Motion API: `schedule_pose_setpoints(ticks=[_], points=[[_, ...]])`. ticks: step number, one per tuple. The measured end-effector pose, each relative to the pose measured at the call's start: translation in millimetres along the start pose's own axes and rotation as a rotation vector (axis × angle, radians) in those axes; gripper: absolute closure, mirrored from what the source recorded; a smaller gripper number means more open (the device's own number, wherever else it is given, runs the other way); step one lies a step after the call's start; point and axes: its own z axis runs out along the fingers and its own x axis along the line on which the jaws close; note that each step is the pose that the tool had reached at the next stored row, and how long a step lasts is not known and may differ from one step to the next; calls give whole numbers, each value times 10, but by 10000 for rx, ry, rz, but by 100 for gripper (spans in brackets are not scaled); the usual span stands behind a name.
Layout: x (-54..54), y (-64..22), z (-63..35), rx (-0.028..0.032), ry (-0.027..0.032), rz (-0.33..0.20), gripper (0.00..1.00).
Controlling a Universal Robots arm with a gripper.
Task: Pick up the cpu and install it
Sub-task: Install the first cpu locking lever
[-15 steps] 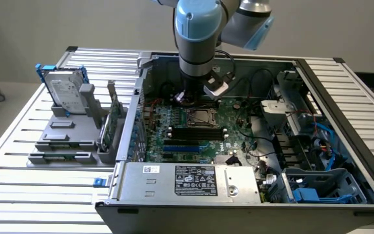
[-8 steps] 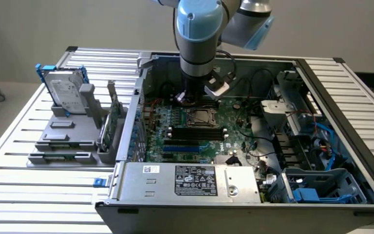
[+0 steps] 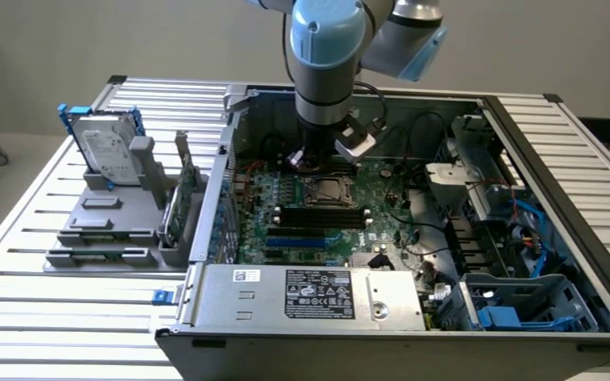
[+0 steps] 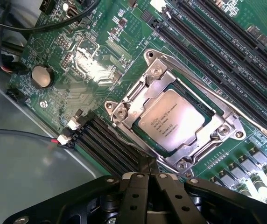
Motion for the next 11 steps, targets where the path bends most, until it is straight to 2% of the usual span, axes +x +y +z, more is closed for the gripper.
schedule_pose_setpoints(ticks=[11], points=[[24, 20, 8, -5, -1, 2, 89]])
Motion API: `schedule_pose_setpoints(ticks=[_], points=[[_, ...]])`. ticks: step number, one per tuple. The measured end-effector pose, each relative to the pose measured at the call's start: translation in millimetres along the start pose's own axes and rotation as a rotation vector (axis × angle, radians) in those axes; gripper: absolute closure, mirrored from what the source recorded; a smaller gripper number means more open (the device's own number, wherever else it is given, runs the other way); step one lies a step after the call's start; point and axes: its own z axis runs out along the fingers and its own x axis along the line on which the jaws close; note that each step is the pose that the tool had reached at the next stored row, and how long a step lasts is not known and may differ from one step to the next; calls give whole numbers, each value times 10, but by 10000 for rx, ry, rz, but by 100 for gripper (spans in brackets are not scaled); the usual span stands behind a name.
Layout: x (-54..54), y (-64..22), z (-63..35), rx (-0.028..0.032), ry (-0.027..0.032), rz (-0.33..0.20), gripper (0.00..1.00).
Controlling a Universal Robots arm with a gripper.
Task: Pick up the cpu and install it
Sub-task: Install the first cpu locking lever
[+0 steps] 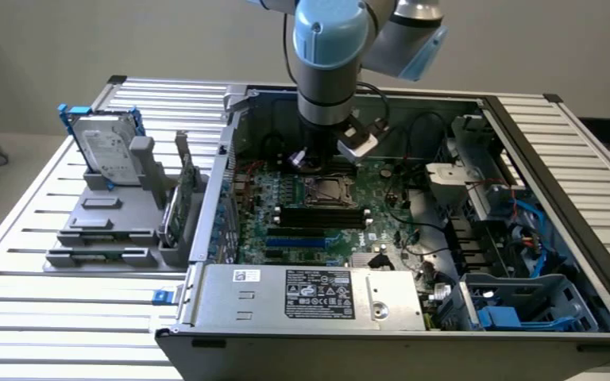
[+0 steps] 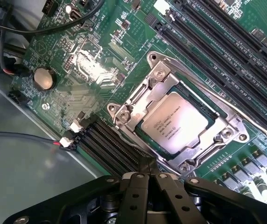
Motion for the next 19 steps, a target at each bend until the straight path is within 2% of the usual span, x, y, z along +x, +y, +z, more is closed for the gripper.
schedule_pose_setpoints(ticks=[19], points=[[42, 35, 10, -3, 0, 3, 89]])
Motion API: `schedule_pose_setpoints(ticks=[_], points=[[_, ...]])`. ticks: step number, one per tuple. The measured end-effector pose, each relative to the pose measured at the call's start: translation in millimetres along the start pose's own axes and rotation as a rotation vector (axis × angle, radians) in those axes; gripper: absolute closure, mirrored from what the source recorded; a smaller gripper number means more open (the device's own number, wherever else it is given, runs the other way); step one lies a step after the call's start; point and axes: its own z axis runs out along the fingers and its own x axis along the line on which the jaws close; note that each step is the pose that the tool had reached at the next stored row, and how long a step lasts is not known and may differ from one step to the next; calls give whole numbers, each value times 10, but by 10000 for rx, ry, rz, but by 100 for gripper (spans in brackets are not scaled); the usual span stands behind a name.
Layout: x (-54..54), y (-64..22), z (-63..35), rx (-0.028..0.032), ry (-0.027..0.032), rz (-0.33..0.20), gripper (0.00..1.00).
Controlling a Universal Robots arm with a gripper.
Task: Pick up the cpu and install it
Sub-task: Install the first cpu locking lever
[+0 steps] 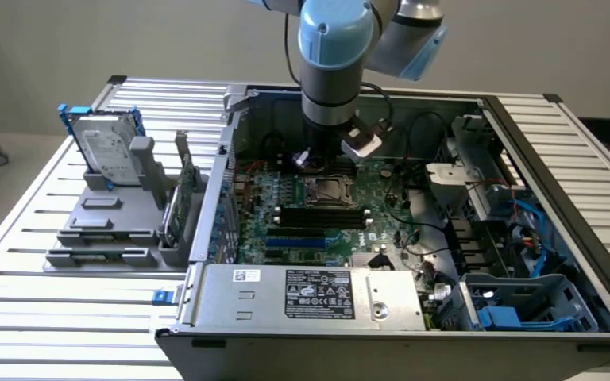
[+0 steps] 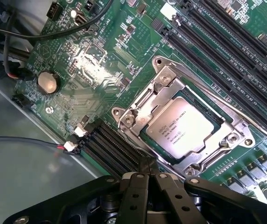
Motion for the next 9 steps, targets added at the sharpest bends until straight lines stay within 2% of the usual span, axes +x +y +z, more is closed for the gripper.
schedule_pose_setpoints(ticks=[9], points=[[23, 15, 6, -2, 2, 2, 89]])
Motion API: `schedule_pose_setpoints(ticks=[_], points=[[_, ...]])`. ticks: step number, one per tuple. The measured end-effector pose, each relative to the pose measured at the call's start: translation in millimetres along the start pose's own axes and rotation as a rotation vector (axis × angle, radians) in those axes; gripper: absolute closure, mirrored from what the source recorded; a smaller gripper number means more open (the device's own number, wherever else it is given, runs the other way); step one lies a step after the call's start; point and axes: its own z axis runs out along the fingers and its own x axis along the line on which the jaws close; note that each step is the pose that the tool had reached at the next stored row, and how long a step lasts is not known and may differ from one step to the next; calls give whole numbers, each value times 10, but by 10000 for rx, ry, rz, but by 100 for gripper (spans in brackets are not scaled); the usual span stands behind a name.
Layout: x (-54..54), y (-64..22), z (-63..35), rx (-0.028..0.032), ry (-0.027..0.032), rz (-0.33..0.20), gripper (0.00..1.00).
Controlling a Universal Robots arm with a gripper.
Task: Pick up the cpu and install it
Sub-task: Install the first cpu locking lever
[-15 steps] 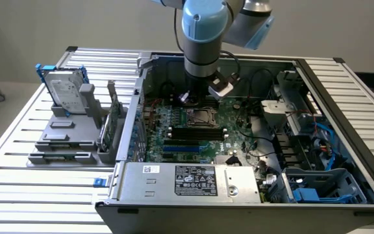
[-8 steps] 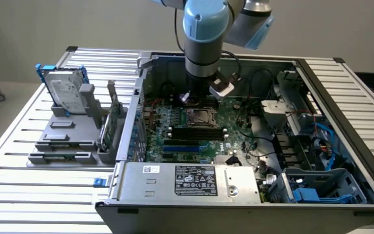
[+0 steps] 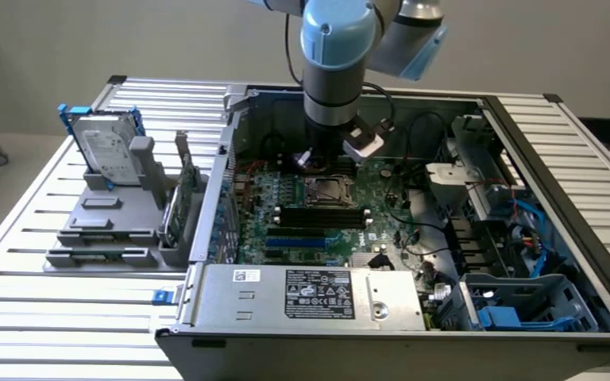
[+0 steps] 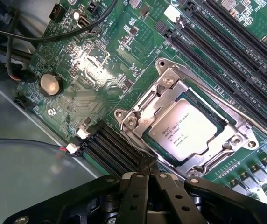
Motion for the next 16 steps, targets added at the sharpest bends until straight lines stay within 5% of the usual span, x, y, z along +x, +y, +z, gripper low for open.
schedule_pose_setpoints(ticks=[16], points=[[32, 17, 7, -5, 4, 16, 89]])
